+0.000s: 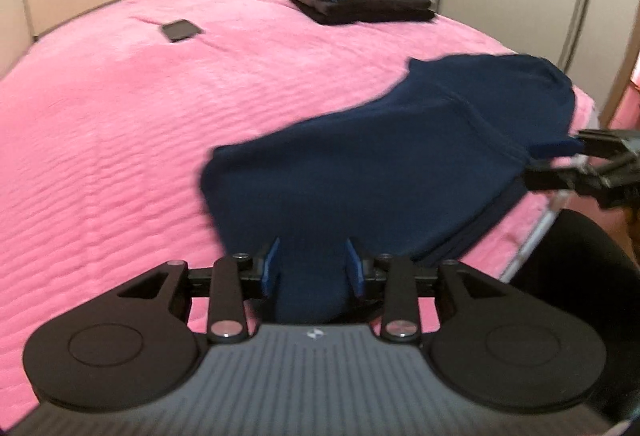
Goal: Fold clothes
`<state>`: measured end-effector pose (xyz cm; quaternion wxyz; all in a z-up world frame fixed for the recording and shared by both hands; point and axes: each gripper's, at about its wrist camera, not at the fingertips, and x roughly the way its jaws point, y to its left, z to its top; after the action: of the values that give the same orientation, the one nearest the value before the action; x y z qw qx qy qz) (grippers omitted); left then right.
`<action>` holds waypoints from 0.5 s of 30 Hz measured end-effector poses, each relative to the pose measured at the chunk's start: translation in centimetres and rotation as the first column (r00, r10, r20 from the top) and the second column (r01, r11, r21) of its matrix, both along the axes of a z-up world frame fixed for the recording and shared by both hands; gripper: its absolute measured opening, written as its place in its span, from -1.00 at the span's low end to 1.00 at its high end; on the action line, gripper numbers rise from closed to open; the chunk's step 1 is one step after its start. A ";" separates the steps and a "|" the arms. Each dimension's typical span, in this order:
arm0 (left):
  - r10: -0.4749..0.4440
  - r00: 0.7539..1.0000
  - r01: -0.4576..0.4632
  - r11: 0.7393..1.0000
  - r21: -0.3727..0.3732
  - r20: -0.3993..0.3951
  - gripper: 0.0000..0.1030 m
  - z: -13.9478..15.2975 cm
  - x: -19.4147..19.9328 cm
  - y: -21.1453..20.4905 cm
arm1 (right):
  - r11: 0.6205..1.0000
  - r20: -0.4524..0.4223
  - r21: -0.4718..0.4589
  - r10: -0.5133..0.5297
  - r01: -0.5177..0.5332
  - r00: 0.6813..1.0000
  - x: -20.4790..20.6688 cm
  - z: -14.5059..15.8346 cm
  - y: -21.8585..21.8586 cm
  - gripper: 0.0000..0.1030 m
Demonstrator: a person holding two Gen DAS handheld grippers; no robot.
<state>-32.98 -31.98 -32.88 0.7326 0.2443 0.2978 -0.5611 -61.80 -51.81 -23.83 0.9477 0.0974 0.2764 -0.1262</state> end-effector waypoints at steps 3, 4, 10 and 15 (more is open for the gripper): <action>0.059 0.997 -0.059 0.998 0.001 0.049 -0.32 0.6 1.2 1.9 | 0.988 -0.033 -0.091 0.125 -0.128 0.992 2.0 0.0 2.9 0.48; 0.069 0.994 -0.070 0.998 0.006 0.080 -0.29 0.7 1.5 2.6 | 0.977 -0.047 -0.127 0.167 -0.172 0.985 2.9 -0.1 3.8 0.48; -0.030 0.951 0.009 0.998 0.069 0.306 -0.21 0.4 1.2 5.7 | 0.808 -0.227 -0.397 0.373 -0.435 0.900 8.3 -2.1 10.0 0.48; -0.155 0.909 0.131 0.988 0.087 0.387 -0.04 -0.6 0.0 6.5 | 0.661 -0.395 -0.507 0.393 -0.553 0.831 11.2 -4.7 12.2 0.47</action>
<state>-32.96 -25.44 -33.46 0.7268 0.3947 0.1429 -0.5436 -50.57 -39.62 -28.50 0.8843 -0.3018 0.3547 0.0344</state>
